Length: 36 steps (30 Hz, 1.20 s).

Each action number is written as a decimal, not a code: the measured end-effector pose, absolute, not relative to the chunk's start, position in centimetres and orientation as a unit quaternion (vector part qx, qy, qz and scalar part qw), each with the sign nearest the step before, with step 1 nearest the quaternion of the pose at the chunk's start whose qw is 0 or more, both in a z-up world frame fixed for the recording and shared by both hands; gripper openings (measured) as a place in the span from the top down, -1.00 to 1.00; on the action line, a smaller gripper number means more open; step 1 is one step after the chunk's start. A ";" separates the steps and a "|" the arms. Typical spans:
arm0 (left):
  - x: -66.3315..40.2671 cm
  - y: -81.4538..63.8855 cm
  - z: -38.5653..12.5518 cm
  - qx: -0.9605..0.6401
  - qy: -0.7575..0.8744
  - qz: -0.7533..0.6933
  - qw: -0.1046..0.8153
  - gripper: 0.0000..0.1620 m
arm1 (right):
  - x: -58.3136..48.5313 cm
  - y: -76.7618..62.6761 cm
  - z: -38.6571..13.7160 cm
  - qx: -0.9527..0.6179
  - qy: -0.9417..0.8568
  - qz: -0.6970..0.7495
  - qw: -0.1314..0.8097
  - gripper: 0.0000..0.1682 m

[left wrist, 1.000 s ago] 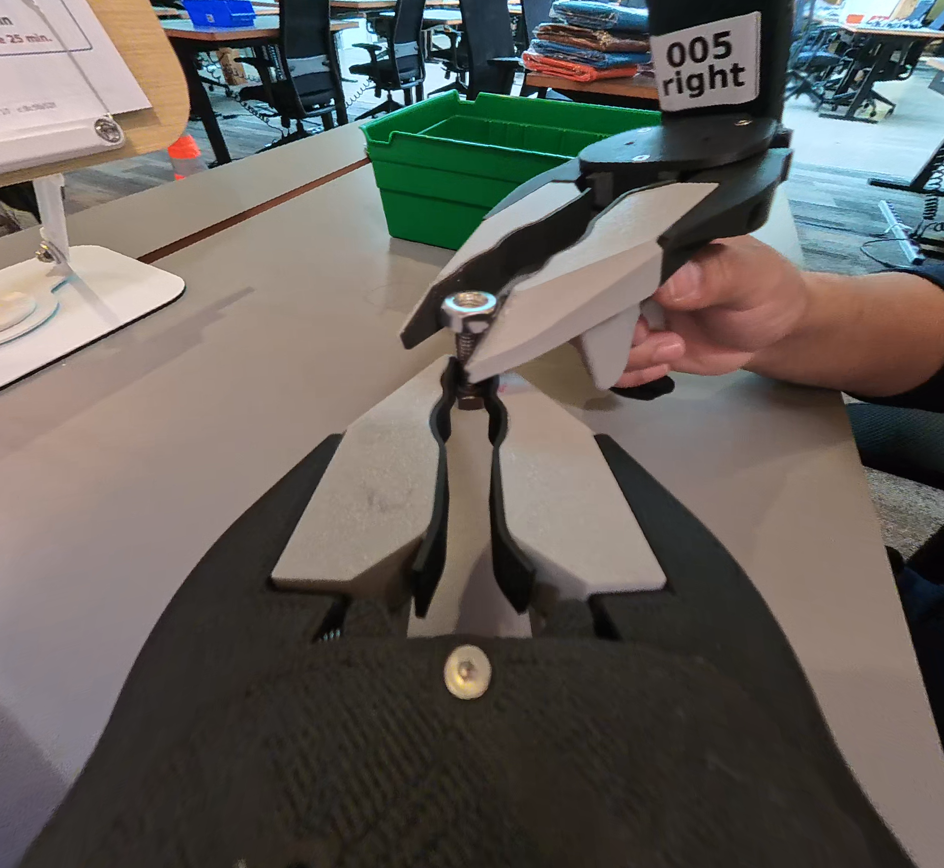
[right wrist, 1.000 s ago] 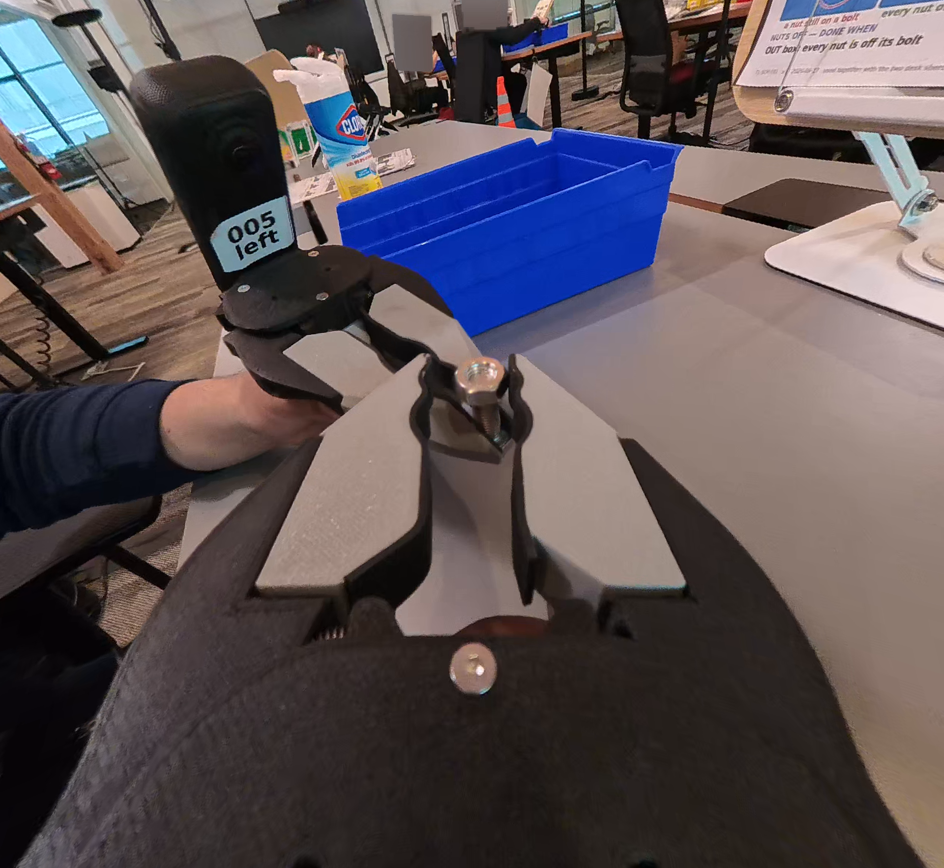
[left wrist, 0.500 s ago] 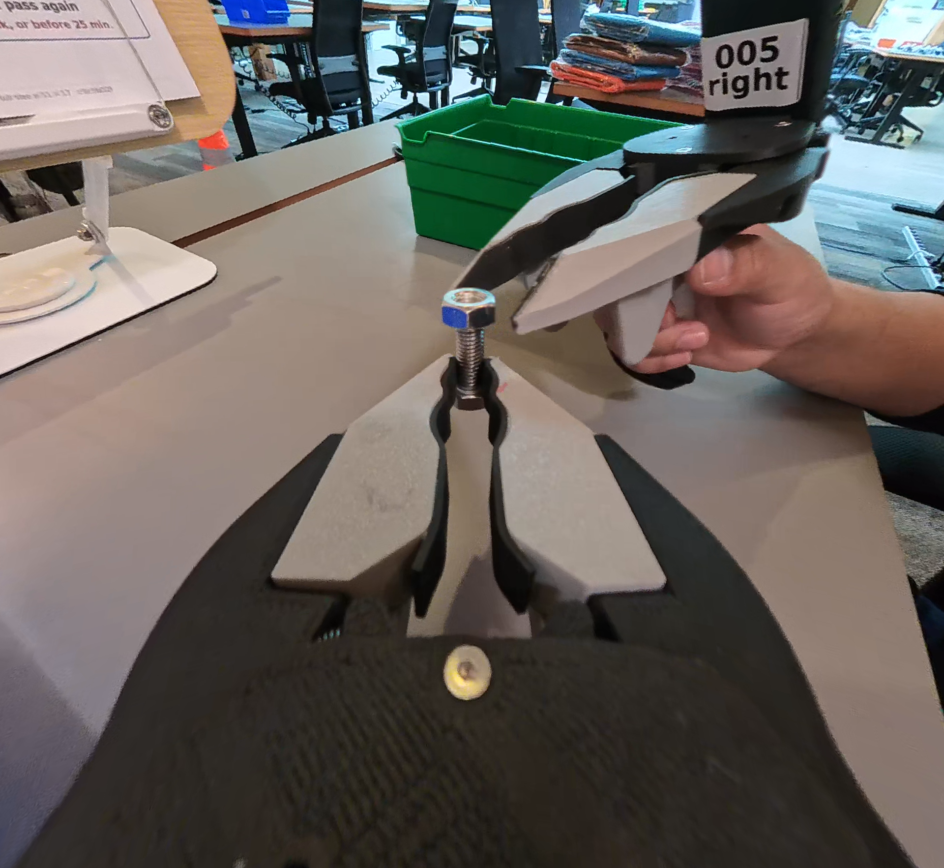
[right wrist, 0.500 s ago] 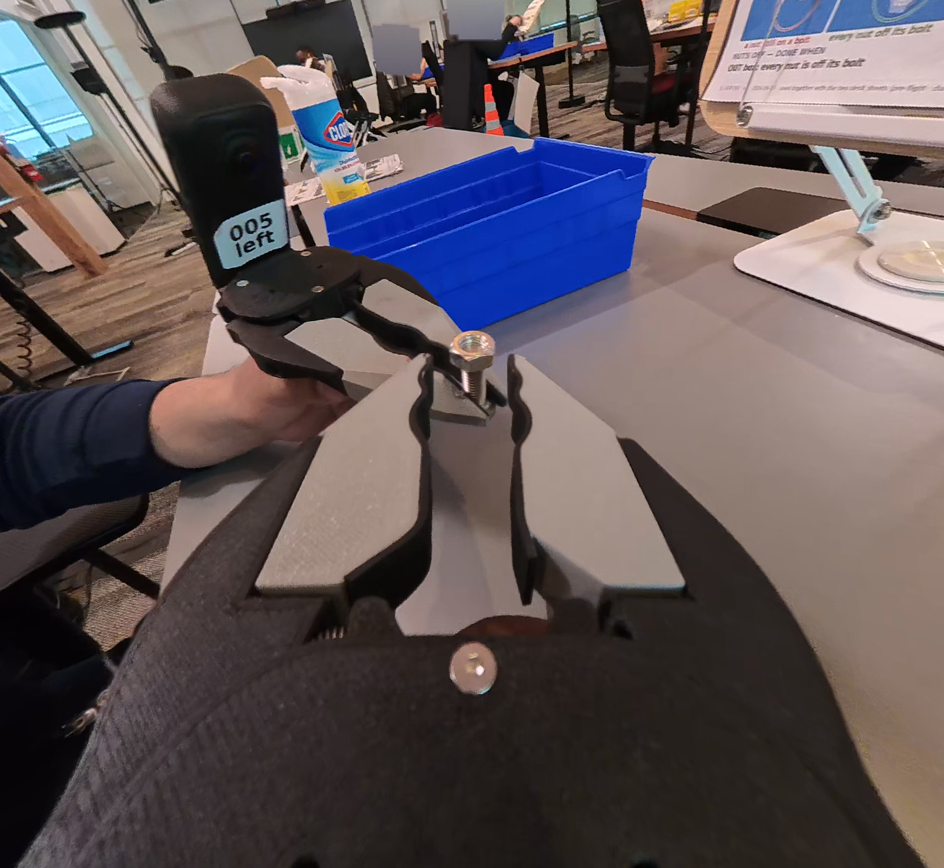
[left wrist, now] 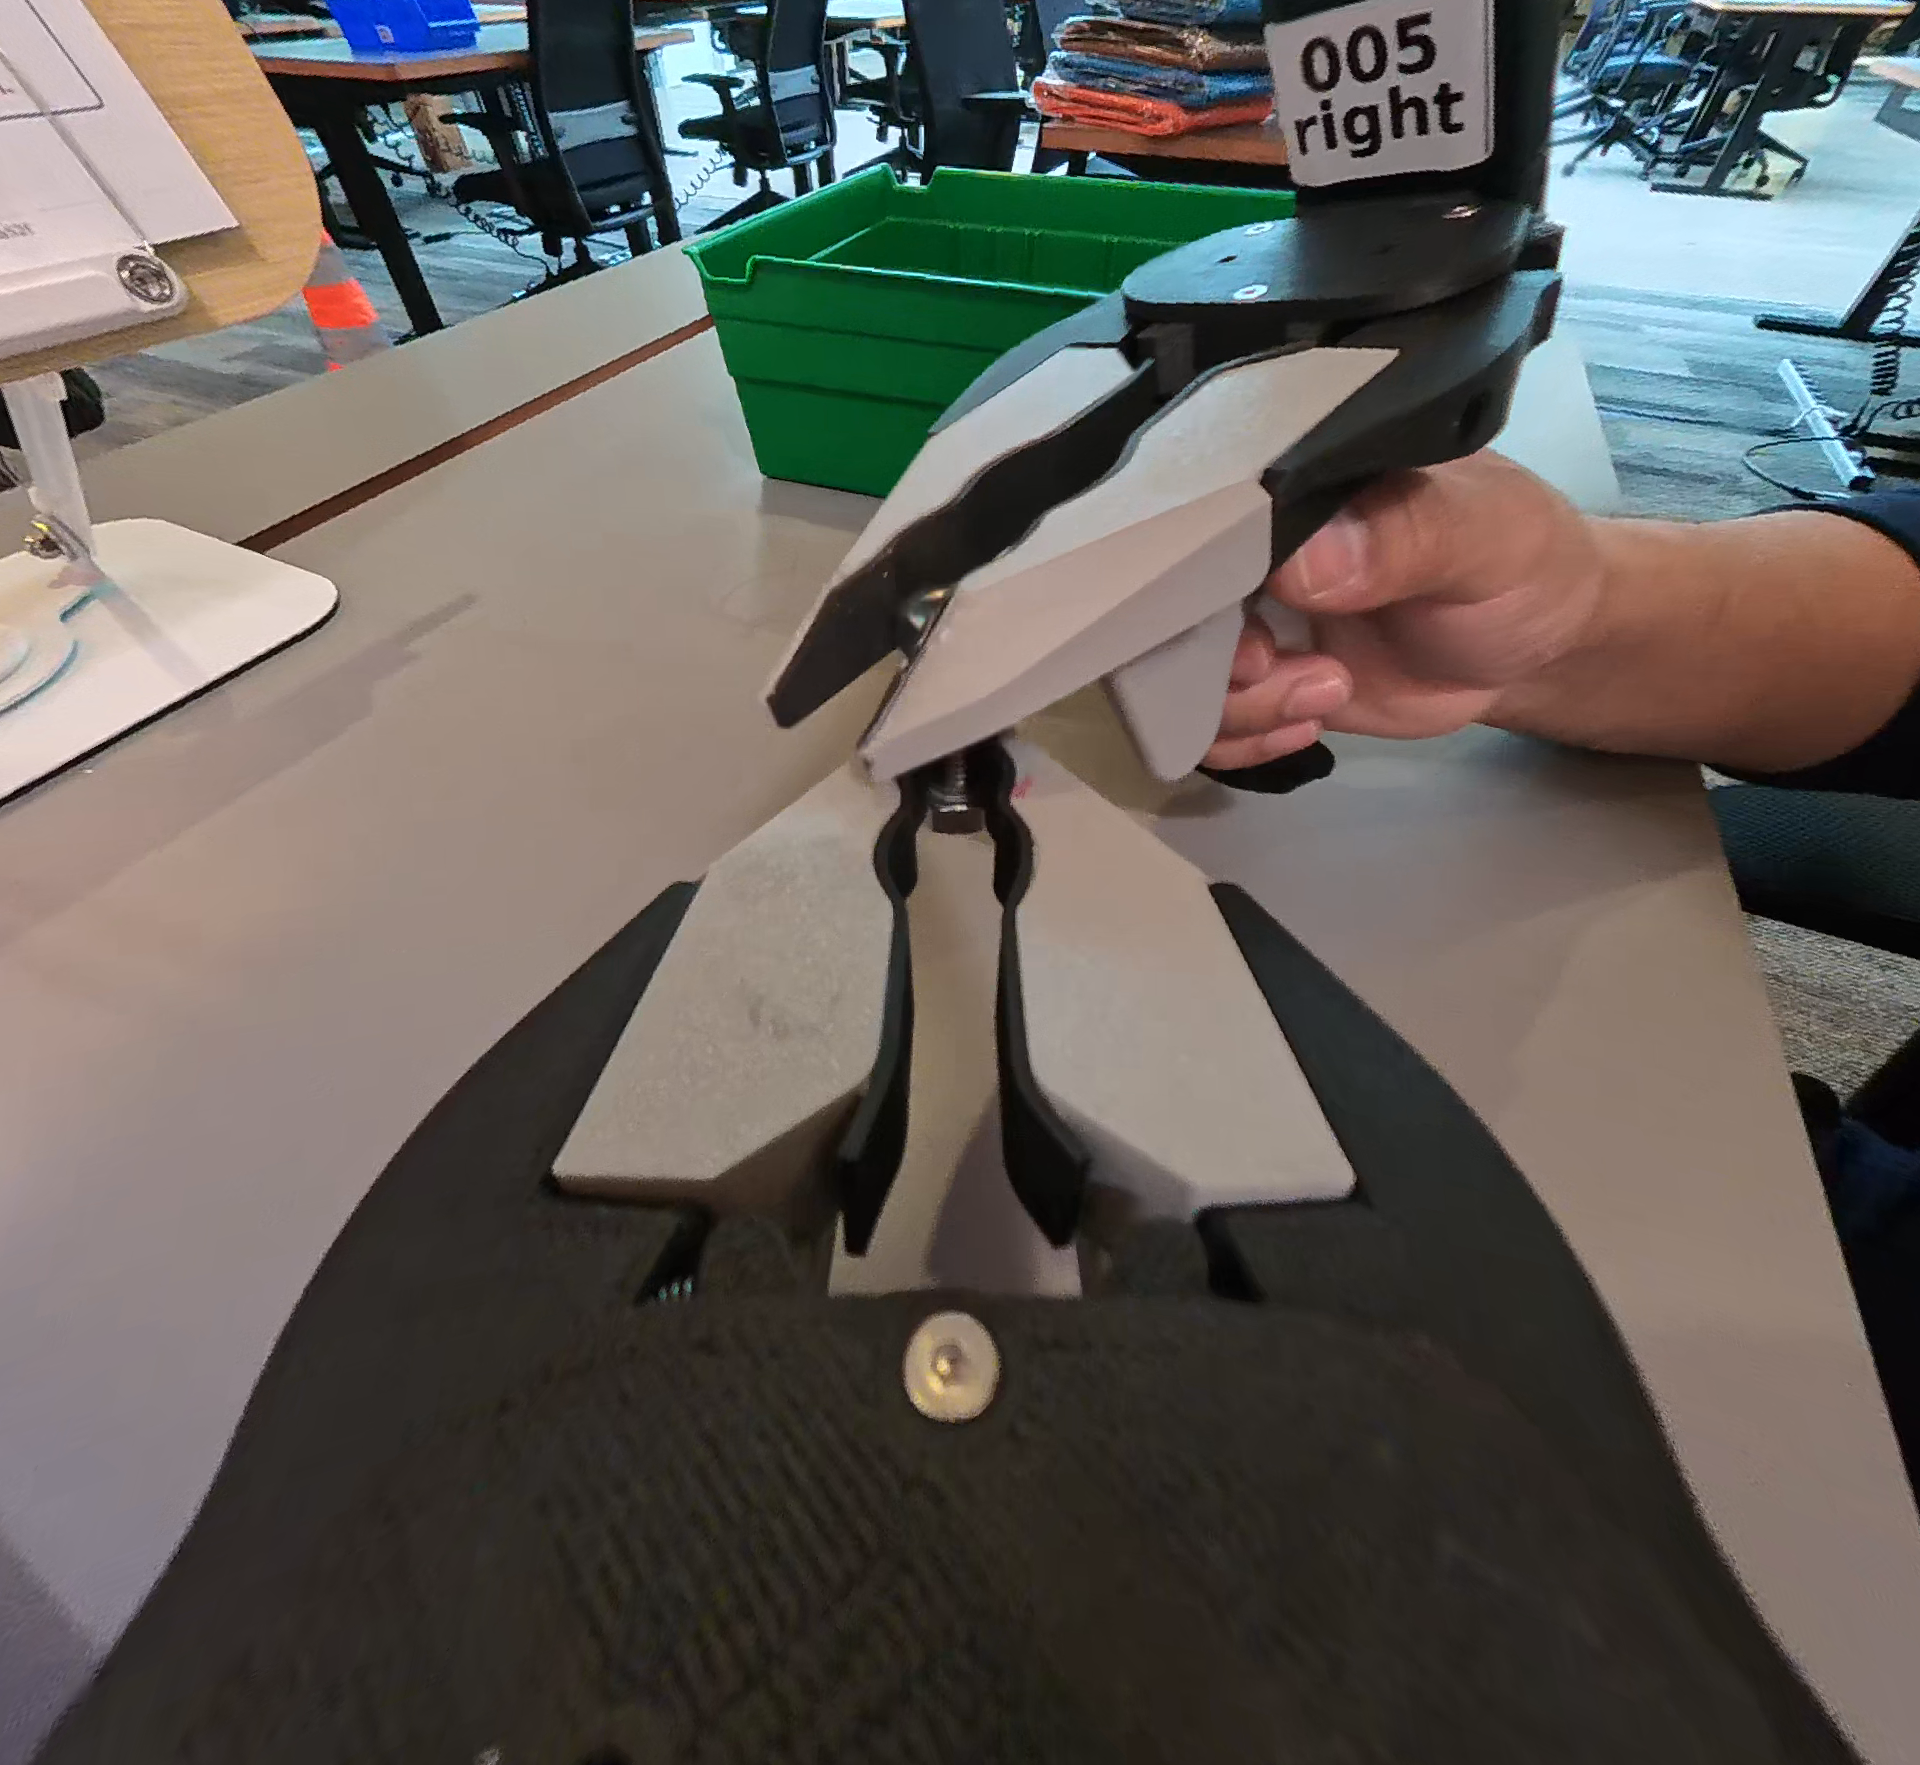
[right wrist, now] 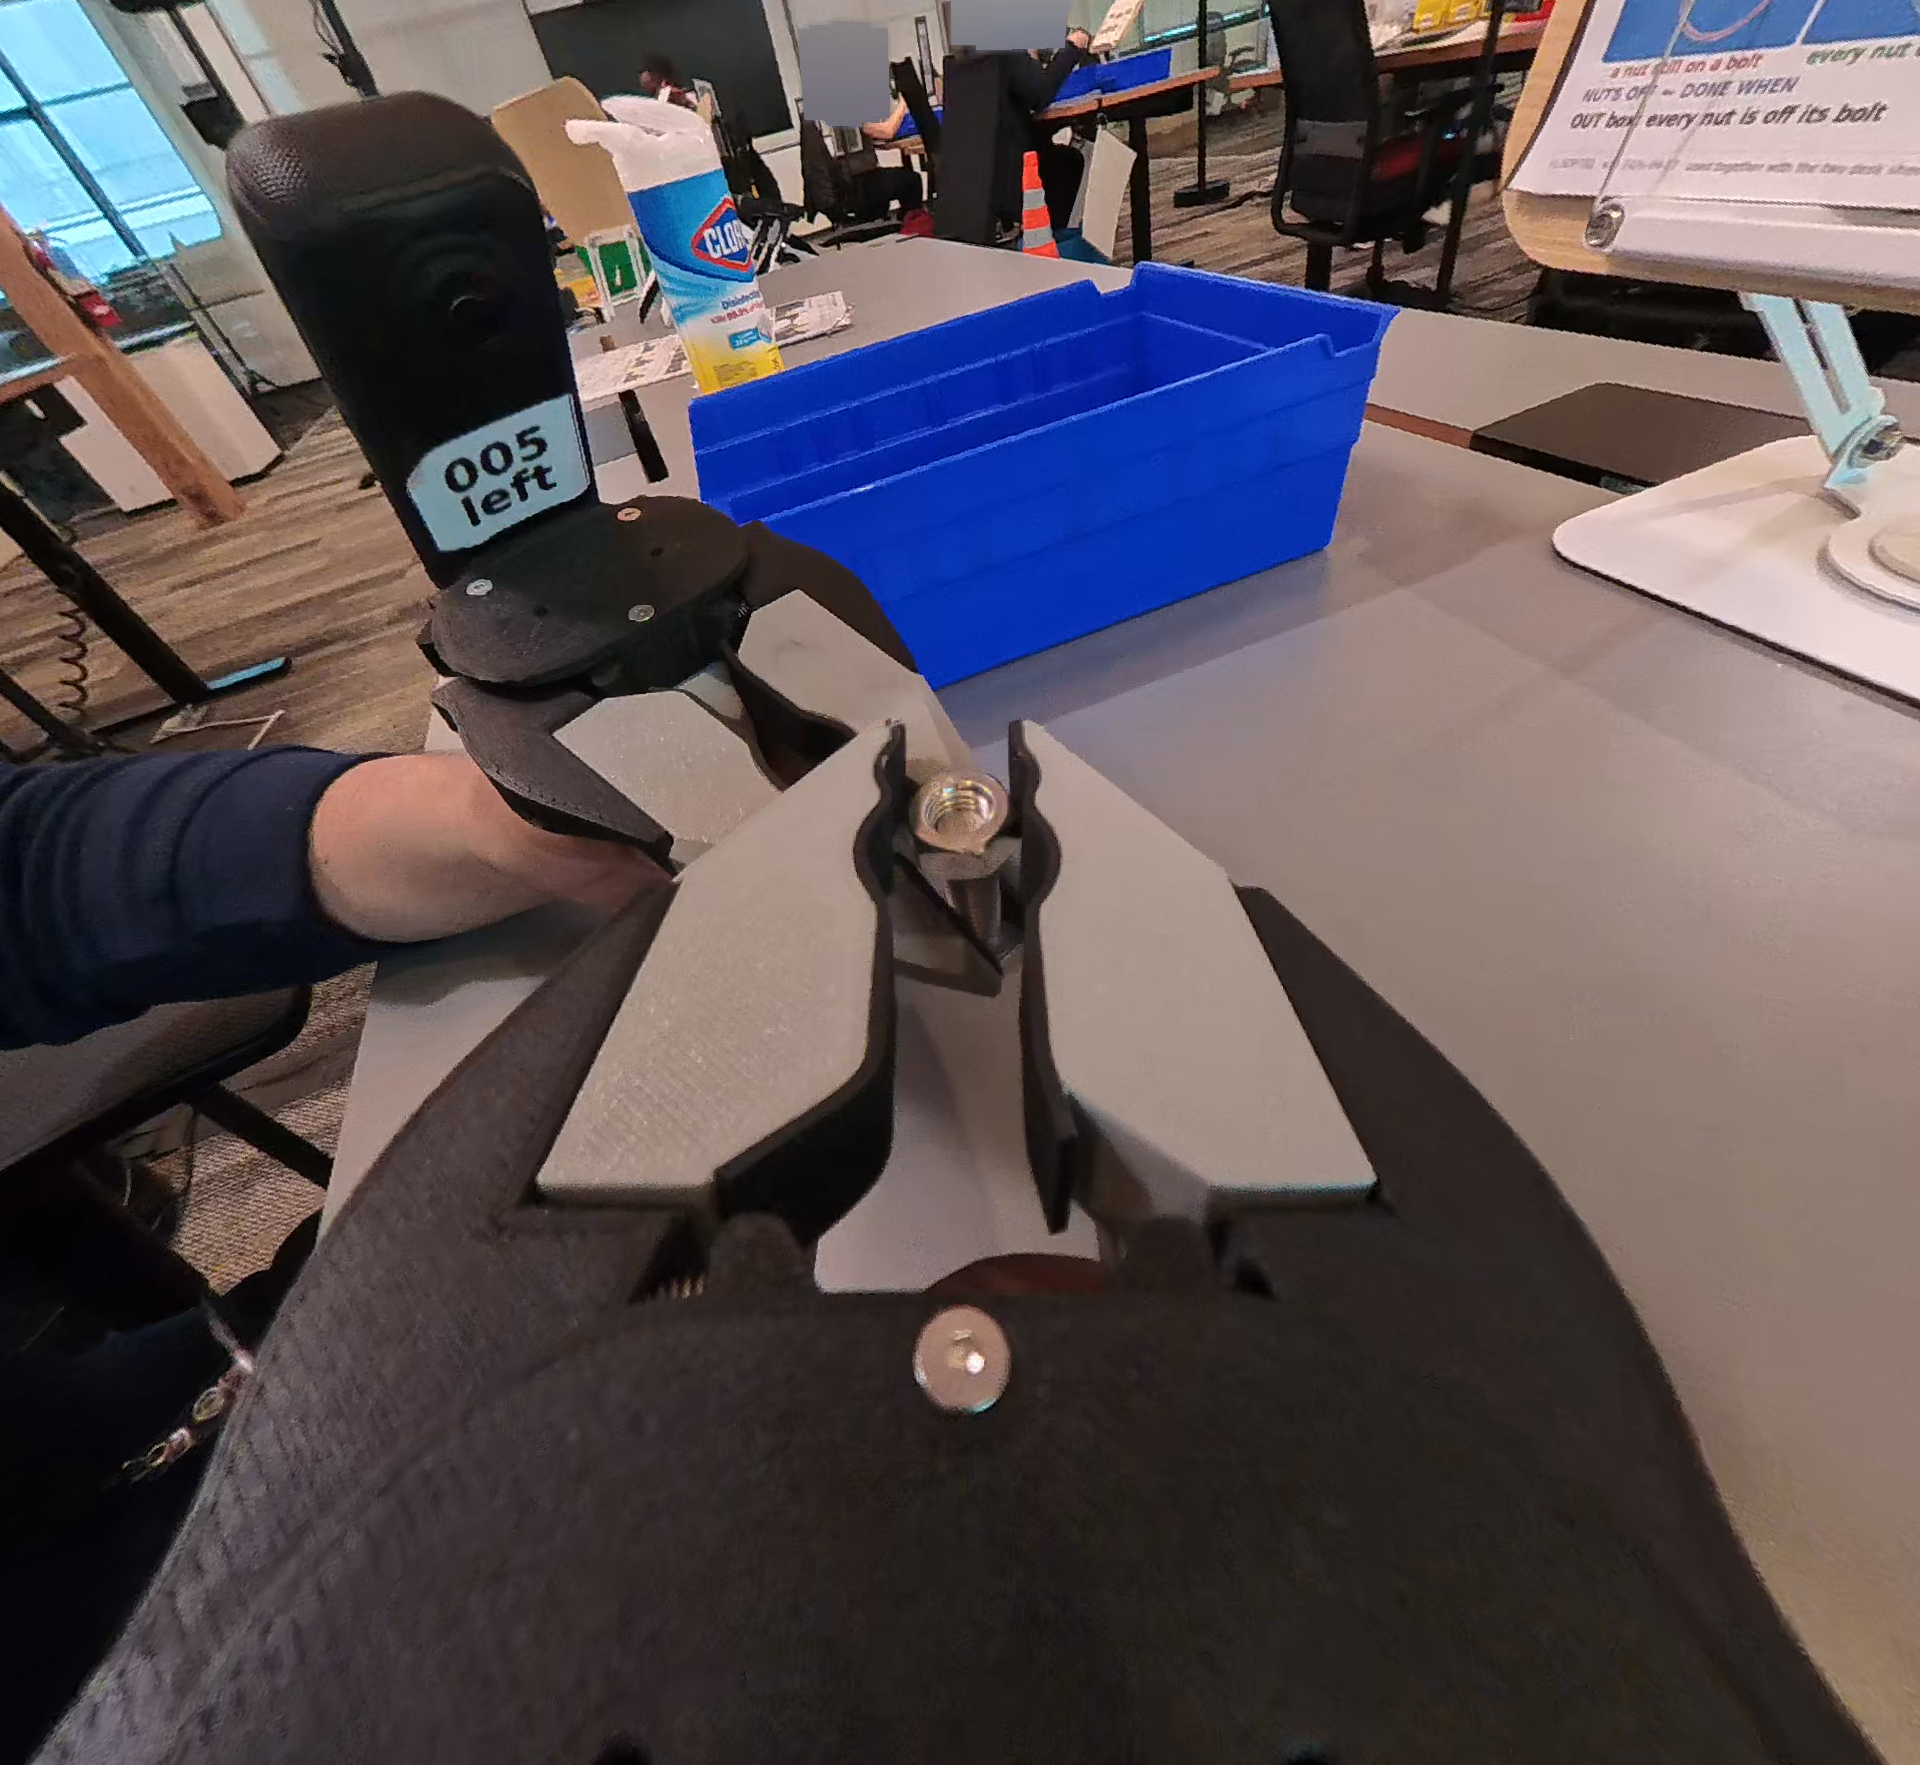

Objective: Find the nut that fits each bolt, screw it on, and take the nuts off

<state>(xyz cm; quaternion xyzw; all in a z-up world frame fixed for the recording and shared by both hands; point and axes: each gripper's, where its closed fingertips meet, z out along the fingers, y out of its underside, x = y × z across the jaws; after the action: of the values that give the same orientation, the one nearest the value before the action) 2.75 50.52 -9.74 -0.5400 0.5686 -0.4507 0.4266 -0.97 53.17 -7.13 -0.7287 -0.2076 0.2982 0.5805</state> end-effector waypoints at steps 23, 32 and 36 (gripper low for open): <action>2.6 51.1 -9.6 -0.551 0.554 -0.455 0.426 0.91 | -0.6 53.4 -7.4 -0.734 -0.199 0.278 0.587 0.82; 2.8 50.2 -10.5 -0.545 0.572 -0.473 0.390 0.92 | 0.8 51.7 -2.5 -0.665 -0.207 0.293 0.656 0.82; 2.7 50.4 -10.7 -0.547 0.574 -0.467 0.392 0.92 | 1.0 49.8 -2.5 -0.691 -0.239 0.254 0.633 0.82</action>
<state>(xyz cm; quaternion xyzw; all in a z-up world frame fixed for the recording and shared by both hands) 2.70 50.45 -10.73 -0.5472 0.5736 -0.4668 0.3920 0.99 49.80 -2.46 -0.6911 -0.2385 0.2539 0.6332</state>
